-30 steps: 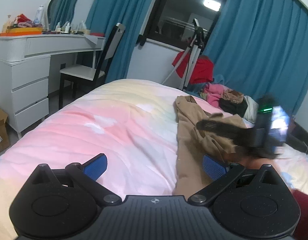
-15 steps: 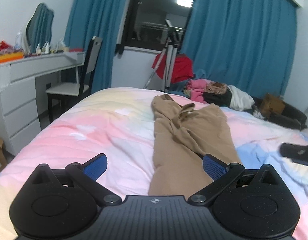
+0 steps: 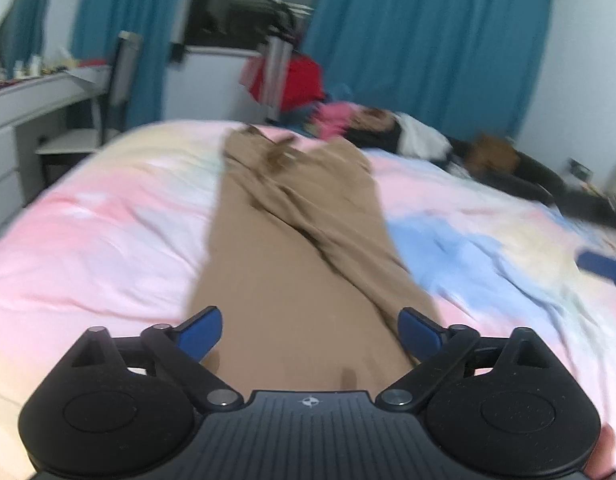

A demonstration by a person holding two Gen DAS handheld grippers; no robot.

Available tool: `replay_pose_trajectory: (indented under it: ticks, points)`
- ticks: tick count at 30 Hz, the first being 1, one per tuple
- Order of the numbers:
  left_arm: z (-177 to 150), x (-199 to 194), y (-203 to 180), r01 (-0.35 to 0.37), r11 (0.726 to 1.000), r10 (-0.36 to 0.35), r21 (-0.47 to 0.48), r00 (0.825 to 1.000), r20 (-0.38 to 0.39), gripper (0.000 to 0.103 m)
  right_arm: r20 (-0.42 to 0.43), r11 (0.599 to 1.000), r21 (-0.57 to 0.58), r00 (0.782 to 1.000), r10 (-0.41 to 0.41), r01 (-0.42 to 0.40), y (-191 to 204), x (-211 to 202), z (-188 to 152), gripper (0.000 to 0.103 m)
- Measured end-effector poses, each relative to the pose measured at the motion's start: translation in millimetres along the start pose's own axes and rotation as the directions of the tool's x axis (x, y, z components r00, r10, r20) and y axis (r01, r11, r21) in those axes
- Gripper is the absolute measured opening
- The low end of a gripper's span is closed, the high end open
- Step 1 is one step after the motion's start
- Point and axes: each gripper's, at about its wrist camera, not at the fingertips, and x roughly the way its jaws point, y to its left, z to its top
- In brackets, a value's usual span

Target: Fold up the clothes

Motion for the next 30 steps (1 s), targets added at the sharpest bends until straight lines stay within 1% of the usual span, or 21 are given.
replay_pose_trajectory:
  ticks: [3, 5, 6, 8, 9, 10, 11, 13, 17, 20, 21, 22, 23, 26, 27, 29, 30]
  points:
    - [-8, 1, -18, 0.088, 0.996, -0.087, 0.006, 0.995, -0.054, 0.086, 0.01, 1.0, 0.005, 1.0, -0.014, 0.014, -9, -12, 8, 0.087]
    - [-14, 6, -28, 0.168, 0.985, -0.17, -0.03, 0.981, -0.097, 0.076, 0.029, 0.999, 0.025, 0.999, -0.024, 0.023, -20, -21, 13, 0.087]
    - [-17, 9, -32, 0.207, 0.977, -0.211, -0.05, 0.97, -0.118, 0.073, 0.036, 0.999, 0.039, 0.999, -0.031, 0.029, -25, -24, 15, 0.087]
    - [-23, 14, -42, 0.282, 0.955, -0.293, -0.091, 0.943, -0.157, 0.058, 0.045, 0.996, 0.077, 0.998, -0.05, 0.046, -37, -27, 18, 0.087]
    - [-26, 18, -46, 0.318, 0.941, -0.334, -0.114, 0.926, -0.176, 0.055, 0.041, 0.994, 0.096, 0.998, -0.053, 0.049, -42, -25, 18, 0.087]
    - [-30, 22, -49, 0.352, 0.926, -0.374, -0.138, 0.907, -0.193, 0.047, 0.036, 0.992, 0.114, 0.998, -0.055, 0.051, -48, -23, 18, 0.087]
    - [-34, 27, -53, 0.377, 0.914, -0.403, -0.152, 0.889, -0.217, 0.045, 0.025, 0.99, 0.13, 0.998, -0.056, 0.052, -52, -20, 17, 0.087]
    - [-41, 34, -58, 0.403, 0.899, -0.436, -0.171, 0.862, -0.259, 0.044, -0.001, 0.987, 0.154, 0.998, -0.055, 0.055, -59, -14, 15, 0.087]
    - [-55, 47, -66, 0.363, 0.922, -0.388, -0.138, 0.86, -0.331, 0.044, -0.039, 0.986, 0.156, 0.998, -0.051, 0.056, -62, -6, 12, 0.087]
    - [-60, 57, -65, 0.374, 0.915, -0.404, -0.152, 0.841, -0.359, 0.044, -0.056, 0.988, 0.144, 0.997, -0.052, 0.059, -60, -1, 9, 0.087]
    - [-61, 60, -68, 0.37, 0.918, -0.395, -0.138, 0.843, -0.364, 0.043, -0.062, 0.988, 0.141, 0.997, -0.052, 0.061, -59, 1, 7, 0.087]
    - [-63, 63, -70, 0.367, 0.922, -0.386, -0.125, 0.845, -0.369, 0.035, -0.068, 0.989, 0.137, 0.996, -0.055, 0.064, -58, 3, 6, 0.087]
    - [-64, 65, -70, 0.359, 0.926, -0.376, -0.117, 0.85, -0.369, 0.024, -0.076, 0.989, 0.133, 0.995, -0.06, 0.07, -58, 5, 4, 0.087]
    - [-65, 65, -69, 0.362, 0.923, -0.383, -0.129, 0.845, -0.373, 0.007, -0.094, 0.989, 0.121, 0.993, -0.076, 0.087, -56, 12, 1, 0.087]
    - [-65, 63, -67, 0.362, 0.923, -0.384, -0.131, 0.846, -0.371, 0.005, -0.1, 0.989, 0.116, 0.992, -0.082, 0.093, -56, 14, 0, 0.087]
    - [-59, 58, -61, 0.357, 0.922, -0.388, -0.151, 0.845, -0.369, 0.005, -0.119, 0.988, 0.112, 0.989, -0.093, 0.106, -57, 19, -4, 0.087]
    - [-56, 55, -56, 0.367, 0.913, -0.407, -0.176, 0.839, -0.362, 0.005, -0.135, 0.987, 0.115, 0.986, -0.096, 0.112, -58, 23, -6, 0.087]
